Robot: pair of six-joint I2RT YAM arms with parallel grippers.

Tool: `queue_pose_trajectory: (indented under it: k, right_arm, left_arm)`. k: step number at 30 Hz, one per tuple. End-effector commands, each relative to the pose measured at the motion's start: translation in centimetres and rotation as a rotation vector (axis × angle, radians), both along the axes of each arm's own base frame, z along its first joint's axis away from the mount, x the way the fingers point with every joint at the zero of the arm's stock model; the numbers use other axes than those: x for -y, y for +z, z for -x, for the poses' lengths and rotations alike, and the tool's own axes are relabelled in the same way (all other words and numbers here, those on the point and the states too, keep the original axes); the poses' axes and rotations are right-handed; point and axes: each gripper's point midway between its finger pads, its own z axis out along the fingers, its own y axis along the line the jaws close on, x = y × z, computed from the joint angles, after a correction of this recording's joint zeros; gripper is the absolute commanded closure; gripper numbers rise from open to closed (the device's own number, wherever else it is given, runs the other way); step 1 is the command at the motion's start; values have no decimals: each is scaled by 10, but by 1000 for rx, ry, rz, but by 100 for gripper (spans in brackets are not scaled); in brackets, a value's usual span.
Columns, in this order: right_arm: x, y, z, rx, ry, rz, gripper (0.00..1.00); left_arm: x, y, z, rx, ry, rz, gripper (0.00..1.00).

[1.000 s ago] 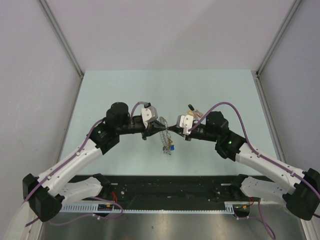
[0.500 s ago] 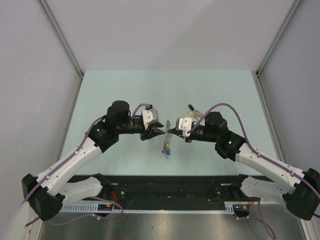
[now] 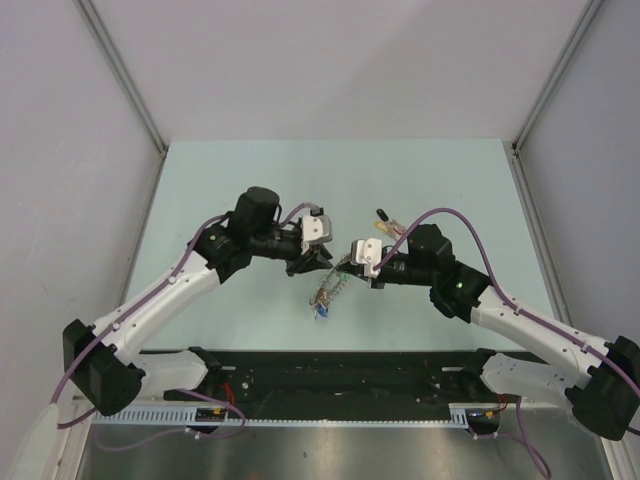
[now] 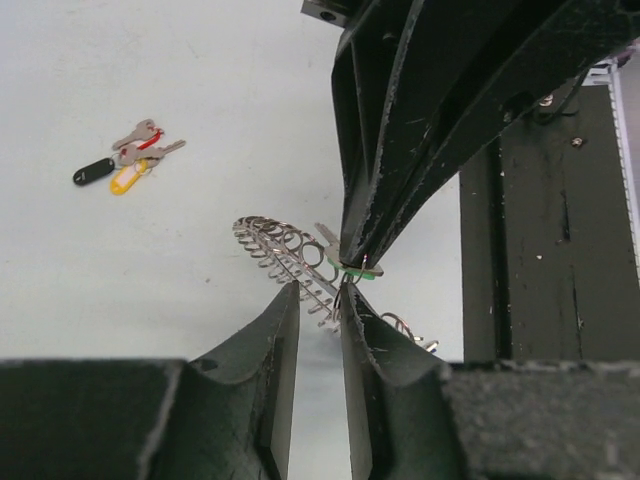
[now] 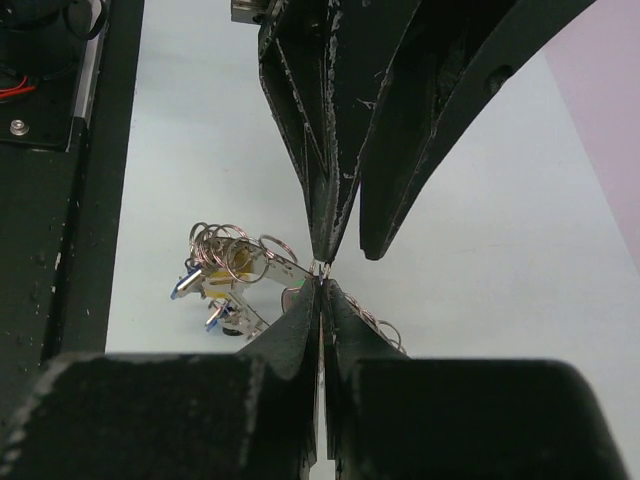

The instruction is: Put the keys on the keyring

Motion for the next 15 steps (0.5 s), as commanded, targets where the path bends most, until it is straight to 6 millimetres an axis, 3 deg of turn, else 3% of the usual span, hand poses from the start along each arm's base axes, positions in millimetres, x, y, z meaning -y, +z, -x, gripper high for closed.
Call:
queue_pose_trajectory:
  k: [1, 15]
  right_arm:
    - [-6, 35, 1, 91, 27, -80, 100]
    - [-7, 35, 3, 89, 38, -78, 100]
  left_arm:
    - [1, 8, 17, -20, -111, 16, 75]
    - [4, 0, 24, -66, -156, 11, 83]
